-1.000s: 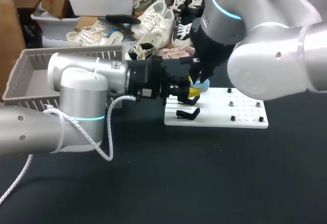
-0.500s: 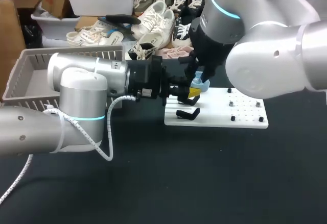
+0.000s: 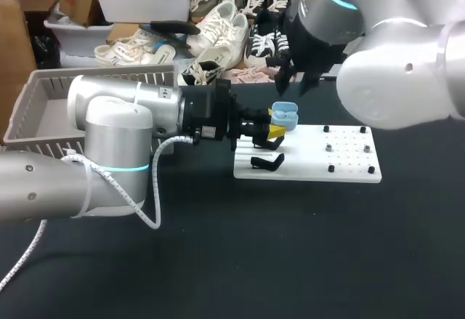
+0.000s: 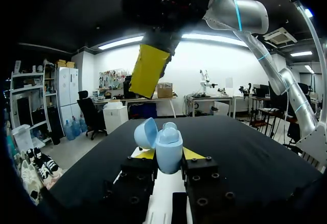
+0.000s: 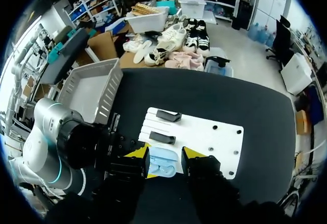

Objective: Pick up each earbud case from the left stands, insert the matching earbuds, close the lid, and place the case in the box.

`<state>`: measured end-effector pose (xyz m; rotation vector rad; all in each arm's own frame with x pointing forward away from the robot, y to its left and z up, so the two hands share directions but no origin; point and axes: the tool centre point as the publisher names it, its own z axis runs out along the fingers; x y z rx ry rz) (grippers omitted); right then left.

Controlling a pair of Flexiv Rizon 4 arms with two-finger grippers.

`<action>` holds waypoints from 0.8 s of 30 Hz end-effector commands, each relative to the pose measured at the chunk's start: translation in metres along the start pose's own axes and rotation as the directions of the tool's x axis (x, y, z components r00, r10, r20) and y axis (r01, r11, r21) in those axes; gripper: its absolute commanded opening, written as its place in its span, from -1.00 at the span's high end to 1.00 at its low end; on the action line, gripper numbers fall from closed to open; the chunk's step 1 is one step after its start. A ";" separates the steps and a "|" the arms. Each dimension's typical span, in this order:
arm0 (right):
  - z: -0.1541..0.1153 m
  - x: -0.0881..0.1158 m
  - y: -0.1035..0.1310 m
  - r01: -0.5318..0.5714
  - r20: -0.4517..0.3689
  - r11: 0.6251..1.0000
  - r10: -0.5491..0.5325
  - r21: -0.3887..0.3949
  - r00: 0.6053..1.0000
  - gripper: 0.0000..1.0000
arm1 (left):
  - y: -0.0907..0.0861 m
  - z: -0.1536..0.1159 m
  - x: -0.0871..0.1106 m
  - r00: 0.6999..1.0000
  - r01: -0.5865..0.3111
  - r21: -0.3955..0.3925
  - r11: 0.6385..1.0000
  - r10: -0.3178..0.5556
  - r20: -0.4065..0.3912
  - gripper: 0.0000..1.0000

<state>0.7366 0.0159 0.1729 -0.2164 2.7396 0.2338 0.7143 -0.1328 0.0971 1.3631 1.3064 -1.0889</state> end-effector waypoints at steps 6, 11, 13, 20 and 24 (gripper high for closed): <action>0.031 -0.022 -0.013 -0.072 -0.031 0.997 0.073 0.017 0.997 0.25 | -0.001 0.000 0.000 1.000 -0.001 -0.003 1.000 0.001 0.001 1.00; 0.037 -0.021 -0.014 -0.076 -0.047 0.997 0.077 0.019 0.996 0.26 | -0.001 0.000 0.000 1.000 -0.001 -0.003 1.000 0.001 0.001 1.00; 0.039 -0.019 -0.013 -0.074 -0.053 0.997 0.075 0.021 0.996 0.27 | -0.001 0.000 0.000 1.000 -0.001 -0.003 1.000 0.001 0.001 1.00; 0.040 -0.004 -0.011 -0.065 -0.068 0.997 0.067 0.030 0.995 0.29 | -0.001 0.000 0.000 1.000 -0.001 -0.003 1.000 0.001 0.001 1.00; 0.039 0.004 -0.011 -0.068 -0.070 0.997 0.070 0.027 0.995 0.31 | -0.001 0.000 0.000 1.000 -0.001 -0.003 1.000 0.001 0.001 1.00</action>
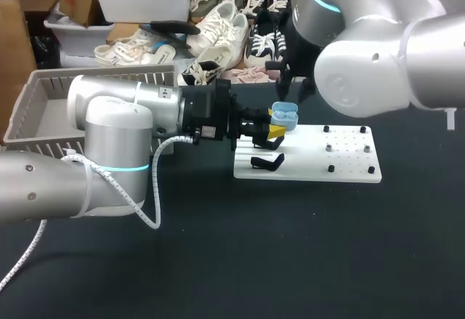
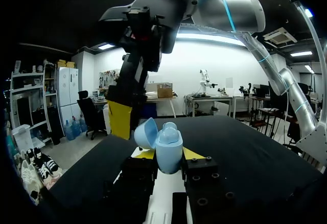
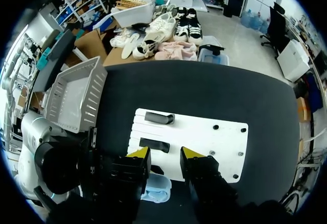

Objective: Pick up each earbud case from the left stands, insert the matching earbuds, close the lid, and place the case in the box.

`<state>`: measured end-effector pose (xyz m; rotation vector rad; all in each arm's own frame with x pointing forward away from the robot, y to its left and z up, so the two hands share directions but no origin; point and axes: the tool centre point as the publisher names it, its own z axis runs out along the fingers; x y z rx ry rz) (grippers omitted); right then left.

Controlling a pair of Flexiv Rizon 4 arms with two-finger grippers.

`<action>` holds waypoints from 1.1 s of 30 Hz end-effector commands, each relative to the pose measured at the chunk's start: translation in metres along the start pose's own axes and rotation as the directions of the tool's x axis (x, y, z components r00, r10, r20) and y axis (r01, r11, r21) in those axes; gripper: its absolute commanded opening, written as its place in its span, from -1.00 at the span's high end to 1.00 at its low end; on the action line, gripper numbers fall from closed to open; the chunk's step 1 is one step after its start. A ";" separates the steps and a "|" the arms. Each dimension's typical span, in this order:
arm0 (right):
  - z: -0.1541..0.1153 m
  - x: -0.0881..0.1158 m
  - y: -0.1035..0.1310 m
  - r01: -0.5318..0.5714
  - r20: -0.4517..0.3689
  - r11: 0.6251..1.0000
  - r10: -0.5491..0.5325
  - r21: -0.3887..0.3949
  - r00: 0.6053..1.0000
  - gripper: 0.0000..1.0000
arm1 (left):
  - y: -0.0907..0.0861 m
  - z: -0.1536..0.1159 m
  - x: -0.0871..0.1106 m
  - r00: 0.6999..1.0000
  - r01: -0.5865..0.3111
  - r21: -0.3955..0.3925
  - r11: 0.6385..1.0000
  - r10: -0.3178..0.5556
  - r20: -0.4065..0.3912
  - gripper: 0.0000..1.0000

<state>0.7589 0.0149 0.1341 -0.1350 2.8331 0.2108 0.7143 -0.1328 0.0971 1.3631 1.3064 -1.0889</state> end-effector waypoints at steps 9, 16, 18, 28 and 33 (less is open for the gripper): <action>-0.015 0.025 -0.004 -0.023 0.031 0.999 0.024 -0.029 0.999 0.36 | -0.001 0.000 0.000 1.000 -0.001 -0.003 1.000 0.001 0.001 1.00; -0.021 0.032 -0.005 -0.035 0.043 0.998 0.038 -0.053 0.998 0.38 | -0.001 0.000 0.000 1.000 -0.001 -0.003 1.000 0.001 0.001 1.00; -0.027 0.035 -0.007 -0.045 0.058 0.997 0.048 -0.063 0.997 0.38 | -0.001 0.000 0.000 1.000 -0.001 -0.003 1.000 0.001 0.001 1.00; -0.060 0.062 -0.053 -0.157 0.143 0.985 0.165 -0.068 0.976 0.33 | -0.001 0.000 0.000 1.000 -0.001 -0.003 1.000 0.001 0.001 1.00; -0.058 0.080 -0.072 -0.215 0.123 0.975 0.220 -0.053 0.968 0.32 | 0.003 -0.029 -0.006 1.000 -0.027 -0.084 0.996 0.027 -0.007 1.00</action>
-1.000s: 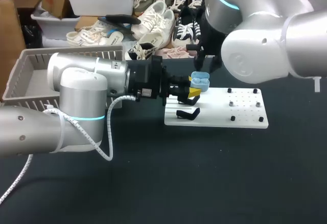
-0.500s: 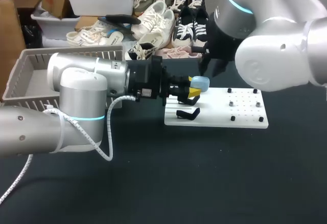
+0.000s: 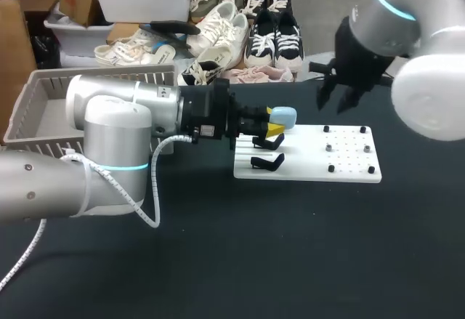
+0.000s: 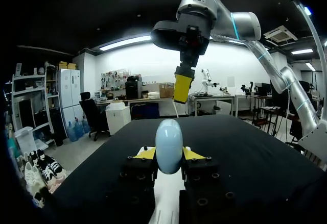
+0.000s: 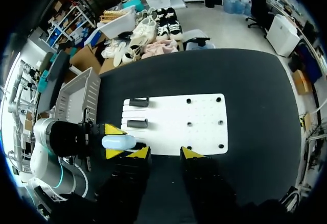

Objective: Pick up each earbud case from the left stands, insert the matching earbuds, close the lid, and place the case in the box.

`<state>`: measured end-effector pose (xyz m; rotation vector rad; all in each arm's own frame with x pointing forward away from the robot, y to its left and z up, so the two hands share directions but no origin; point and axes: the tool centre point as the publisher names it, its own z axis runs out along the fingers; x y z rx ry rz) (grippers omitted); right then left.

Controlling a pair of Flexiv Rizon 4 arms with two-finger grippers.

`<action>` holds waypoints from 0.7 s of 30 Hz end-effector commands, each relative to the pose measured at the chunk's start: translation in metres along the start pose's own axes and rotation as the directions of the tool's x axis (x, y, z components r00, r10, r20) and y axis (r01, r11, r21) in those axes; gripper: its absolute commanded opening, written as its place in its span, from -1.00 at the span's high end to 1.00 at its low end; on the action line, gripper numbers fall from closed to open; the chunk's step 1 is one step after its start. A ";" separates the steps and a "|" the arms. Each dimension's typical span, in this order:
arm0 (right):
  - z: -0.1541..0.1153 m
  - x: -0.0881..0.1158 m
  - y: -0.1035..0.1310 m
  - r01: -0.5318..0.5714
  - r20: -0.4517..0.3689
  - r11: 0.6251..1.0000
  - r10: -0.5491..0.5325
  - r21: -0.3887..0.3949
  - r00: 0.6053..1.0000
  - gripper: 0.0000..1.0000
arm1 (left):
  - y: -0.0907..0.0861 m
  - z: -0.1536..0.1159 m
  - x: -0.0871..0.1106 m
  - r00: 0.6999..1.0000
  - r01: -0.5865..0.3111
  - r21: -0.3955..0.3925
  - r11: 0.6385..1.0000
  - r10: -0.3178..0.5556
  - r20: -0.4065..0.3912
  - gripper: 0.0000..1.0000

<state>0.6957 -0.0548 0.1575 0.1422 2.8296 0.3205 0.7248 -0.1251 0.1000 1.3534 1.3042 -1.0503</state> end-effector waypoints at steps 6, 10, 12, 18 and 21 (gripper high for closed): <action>0.001 0.037 -0.036 -0.067 0.073 0.997 0.065 0.029 0.995 0.34 | 0.003 -0.076 -0.005 0.998 -0.023 -0.167 0.986 0.014 -0.057 1.00; 0.008 0.048 -0.043 -0.098 0.048 0.994 0.096 0.041 0.994 0.34 | 0.012 -0.115 -0.005 0.995 -0.042 -0.241 0.970 0.018 -0.102 1.00; 0.011 0.052 -0.047 -0.117 0.036 0.992 0.115 0.044 0.993 0.34 | 0.016 -0.131 -0.006 0.992 -0.052 -0.277 0.960 0.018 -0.123 1.00; 0.010 0.060 -0.050 -0.146 0.041 0.988 0.144 0.056 0.989 0.33 | 0.030 -0.171 0.000 0.988 -0.062 -0.358 0.932 0.007 -0.154 1.00; 0.005 0.062 -0.049 -0.163 0.064 0.985 0.159 0.053 0.985 0.30 | 0.041 -0.187 0.008 0.986 -0.061 -0.380 0.923 -0.004 -0.167 1.00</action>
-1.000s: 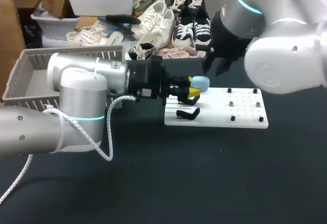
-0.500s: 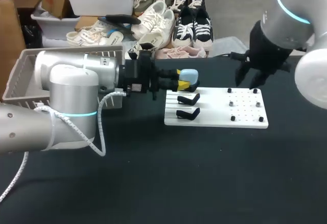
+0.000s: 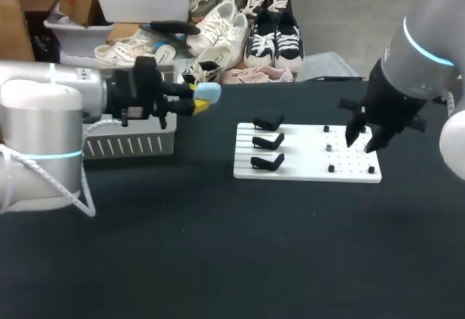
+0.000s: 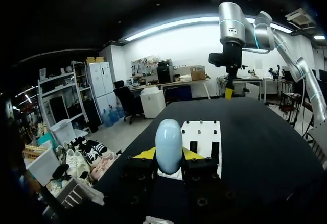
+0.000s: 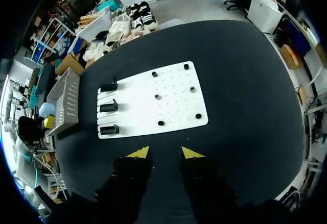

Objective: Pick up each earbud case from the left stands, insert the matching earbuds, close the lid, and place the case in the box.

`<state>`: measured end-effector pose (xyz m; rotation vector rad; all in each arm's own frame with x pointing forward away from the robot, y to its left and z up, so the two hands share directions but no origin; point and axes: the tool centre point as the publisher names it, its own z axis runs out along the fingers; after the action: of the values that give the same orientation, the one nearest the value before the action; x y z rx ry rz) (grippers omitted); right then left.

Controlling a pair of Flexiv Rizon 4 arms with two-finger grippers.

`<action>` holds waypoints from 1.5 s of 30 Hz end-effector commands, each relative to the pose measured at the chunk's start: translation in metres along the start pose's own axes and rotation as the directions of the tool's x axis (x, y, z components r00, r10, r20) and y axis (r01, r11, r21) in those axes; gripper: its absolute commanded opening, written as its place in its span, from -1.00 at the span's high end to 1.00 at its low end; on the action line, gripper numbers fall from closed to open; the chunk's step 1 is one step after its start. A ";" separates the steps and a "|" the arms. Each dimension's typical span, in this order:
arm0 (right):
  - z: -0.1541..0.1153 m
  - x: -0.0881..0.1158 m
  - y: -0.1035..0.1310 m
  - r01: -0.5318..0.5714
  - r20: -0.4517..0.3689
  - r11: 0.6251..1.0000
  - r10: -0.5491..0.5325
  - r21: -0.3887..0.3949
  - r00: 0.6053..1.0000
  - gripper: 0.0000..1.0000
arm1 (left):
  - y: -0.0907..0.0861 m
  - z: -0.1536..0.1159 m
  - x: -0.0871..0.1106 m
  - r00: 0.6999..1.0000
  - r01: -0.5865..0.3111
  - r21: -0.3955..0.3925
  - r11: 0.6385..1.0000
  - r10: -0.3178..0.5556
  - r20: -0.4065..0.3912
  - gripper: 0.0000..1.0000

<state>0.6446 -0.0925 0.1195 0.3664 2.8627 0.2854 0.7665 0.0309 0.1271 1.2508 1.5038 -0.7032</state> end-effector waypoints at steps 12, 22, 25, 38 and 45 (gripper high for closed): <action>-0.014 0.010 0.006 -0.072 0.113 0.997 0.068 0.027 0.991 0.30 | 0.062 -0.067 0.059 0.996 0.055 -0.178 0.983 -0.065 -0.054 1.00; -0.011 0.009 0.014 -0.106 0.112 0.994 0.102 0.035 0.989 0.31 | 0.077 -0.070 0.093 0.986 0.126 -0.172 0.977 -0.142 -0.083 1.00; -0.009 0.009 0.014 -0.111 0.108 0.993 0.107 0.034 0.988 0.33 | 0.077 -0.070 0.101 0.981 0.155 -0.171 0.973 -0.171 -0.087 1.00; -0.010 0.006 0.013 -0.106 0.109 0.994 0.102 0.028 0.989 0.30 | 0.079 -0.080 0.102 0.973 0.190 -0.210 0.959 -0.212 -0.090 -1.00; -0.014 0.002 -0.002 -0.065 0.152 0.998 0.064 0.002 0.986 0.25 | 0.076 -0.080 0.080 0.982 0.161 -0.213 0.964 -0.177 -0.059 -1.00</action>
<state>0.6461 -0.0851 0.1338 0.4819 2.7445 0.2224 0.8241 0.1548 0.0857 1.0190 1.7281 -0.6115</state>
